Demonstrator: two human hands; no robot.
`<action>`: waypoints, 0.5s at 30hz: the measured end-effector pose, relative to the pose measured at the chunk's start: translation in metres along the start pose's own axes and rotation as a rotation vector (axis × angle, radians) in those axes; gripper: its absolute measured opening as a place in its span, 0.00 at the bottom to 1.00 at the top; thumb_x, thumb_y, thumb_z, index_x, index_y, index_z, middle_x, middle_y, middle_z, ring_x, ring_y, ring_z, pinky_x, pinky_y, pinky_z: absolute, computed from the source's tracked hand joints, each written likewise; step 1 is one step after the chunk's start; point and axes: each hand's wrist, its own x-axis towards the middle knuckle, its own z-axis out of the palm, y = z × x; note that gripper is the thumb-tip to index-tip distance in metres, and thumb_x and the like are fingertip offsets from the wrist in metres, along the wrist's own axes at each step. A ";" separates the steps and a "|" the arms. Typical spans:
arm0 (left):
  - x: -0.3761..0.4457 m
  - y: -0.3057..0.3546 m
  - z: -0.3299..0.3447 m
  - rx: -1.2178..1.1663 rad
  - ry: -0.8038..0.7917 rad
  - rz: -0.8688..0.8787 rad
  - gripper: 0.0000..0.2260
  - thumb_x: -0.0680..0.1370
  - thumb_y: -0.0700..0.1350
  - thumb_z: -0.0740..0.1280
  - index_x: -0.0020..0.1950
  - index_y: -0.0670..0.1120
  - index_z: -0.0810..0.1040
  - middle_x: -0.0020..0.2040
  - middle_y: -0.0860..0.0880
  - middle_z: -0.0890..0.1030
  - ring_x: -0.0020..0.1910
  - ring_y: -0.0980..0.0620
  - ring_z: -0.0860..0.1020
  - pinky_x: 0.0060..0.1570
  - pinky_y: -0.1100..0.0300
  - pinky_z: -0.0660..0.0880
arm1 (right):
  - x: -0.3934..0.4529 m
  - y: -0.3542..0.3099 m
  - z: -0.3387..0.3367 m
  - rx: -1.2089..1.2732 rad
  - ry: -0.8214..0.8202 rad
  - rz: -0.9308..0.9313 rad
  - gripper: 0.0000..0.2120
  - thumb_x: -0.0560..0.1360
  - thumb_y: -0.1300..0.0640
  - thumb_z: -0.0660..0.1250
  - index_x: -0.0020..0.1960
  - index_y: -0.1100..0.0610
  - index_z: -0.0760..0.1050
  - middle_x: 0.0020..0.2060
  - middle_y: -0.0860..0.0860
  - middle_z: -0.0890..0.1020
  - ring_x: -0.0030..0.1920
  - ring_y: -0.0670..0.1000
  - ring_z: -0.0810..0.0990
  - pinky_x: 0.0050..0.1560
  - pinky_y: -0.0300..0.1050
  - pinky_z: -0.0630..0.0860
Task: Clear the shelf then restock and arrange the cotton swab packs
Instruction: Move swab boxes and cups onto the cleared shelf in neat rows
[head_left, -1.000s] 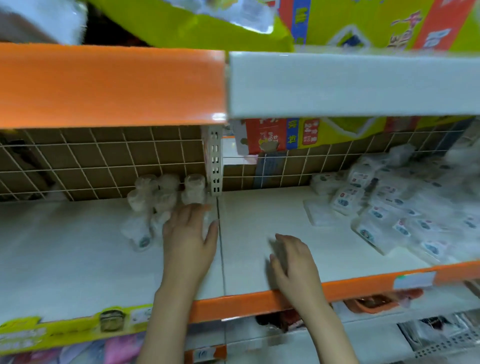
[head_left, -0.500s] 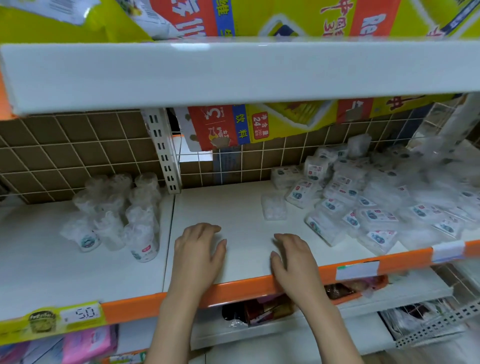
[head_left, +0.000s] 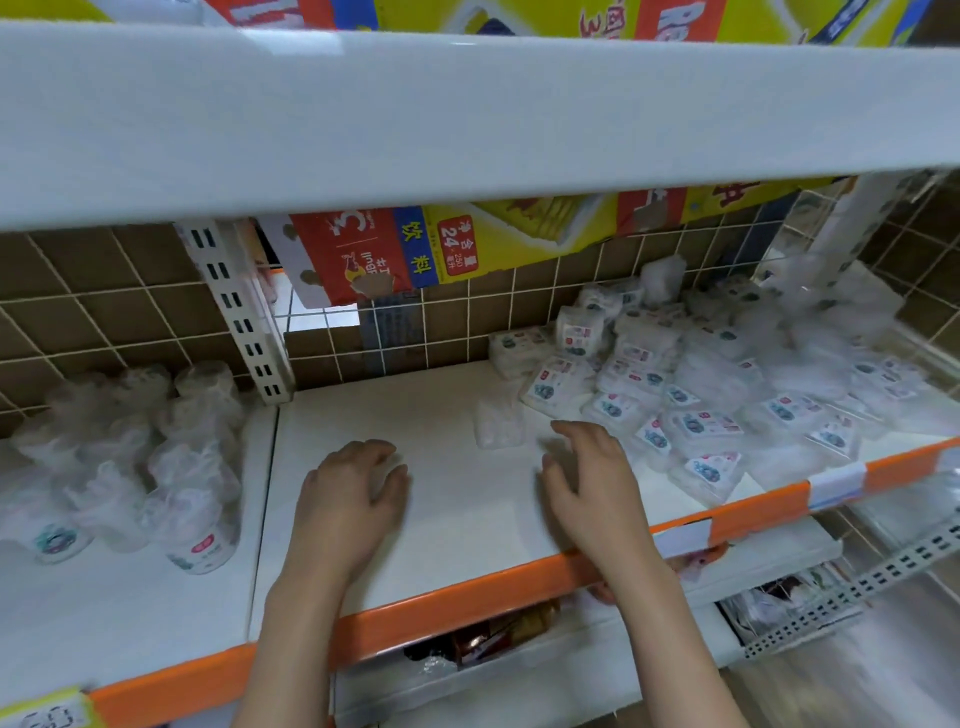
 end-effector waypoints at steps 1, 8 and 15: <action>0.003 0.003 0.001 -0.001 -0.006 -0.004 0.18 0.73 0.53 0.61 0.55 0.45 0.80 0.51 0.47 0.82 0.48 0.47 0.78 0.47 0.59 0.70 | 0.004 0.004 -0.003 0.005 0.005 0.004 0.20 0.73 0.55 0.60 0.63 0.58 0.73 0.60 0.55 0.76 0.60 0.55 0.73 0.59 0.41 0.64; 0.014 0.045 0.027 0.015 0.026 -0.024 0.15 0.75 0.51 0.62 0.55 0.44 0.80 0.51 0.46 0.82 0.48 0.45 0.78 0.47 0.56 0.72 | 0.027 0.045 -0.031 0.044 0.029 -0.022 0.20 0.72 0.55 0.61 0.62 0.59 0.75 0.58 0.56 0.78 0.59 0.55 0.73 0.57 0.33 0.60; 0.018 0.138 0.087 0.086 0.092 -0.101 0.20 0.72 0.55 0.57 0.51 0.44 0.81 0.50 0.44 0.81 0.48 0.40 0.76 0.46 0.51 0.74 | 0.046 0.127 -0.091 0.027 0.031 -0.056 0.18 0.73 0.56 0.61 0.61 0.60 0.75 0.56 0.56 0.78 0.57 0.56 0.74 0.56 0.42 0.68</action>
